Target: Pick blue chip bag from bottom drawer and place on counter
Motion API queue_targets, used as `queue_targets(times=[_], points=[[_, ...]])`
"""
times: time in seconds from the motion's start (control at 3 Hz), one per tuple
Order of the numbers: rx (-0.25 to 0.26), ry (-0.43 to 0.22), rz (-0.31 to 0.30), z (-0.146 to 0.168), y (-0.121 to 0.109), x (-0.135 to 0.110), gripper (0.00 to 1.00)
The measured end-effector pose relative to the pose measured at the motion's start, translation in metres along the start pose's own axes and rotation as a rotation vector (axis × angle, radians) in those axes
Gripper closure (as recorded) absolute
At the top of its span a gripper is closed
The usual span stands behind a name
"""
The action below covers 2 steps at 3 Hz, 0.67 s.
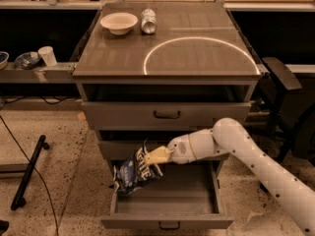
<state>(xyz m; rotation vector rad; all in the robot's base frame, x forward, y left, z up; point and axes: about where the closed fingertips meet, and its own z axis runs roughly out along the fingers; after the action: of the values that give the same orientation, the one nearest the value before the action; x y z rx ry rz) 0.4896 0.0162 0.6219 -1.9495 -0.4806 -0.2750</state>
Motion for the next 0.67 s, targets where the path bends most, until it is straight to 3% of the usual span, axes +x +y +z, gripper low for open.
queue_targets(times=[0.33, 0.67], points=[[0.041, 0.029, -0.128, -0.005, -0.028, 0.03, 1.0], [0.093, 0.168, -0.156, -0.042, -0.075, 0.024, 1.0]])
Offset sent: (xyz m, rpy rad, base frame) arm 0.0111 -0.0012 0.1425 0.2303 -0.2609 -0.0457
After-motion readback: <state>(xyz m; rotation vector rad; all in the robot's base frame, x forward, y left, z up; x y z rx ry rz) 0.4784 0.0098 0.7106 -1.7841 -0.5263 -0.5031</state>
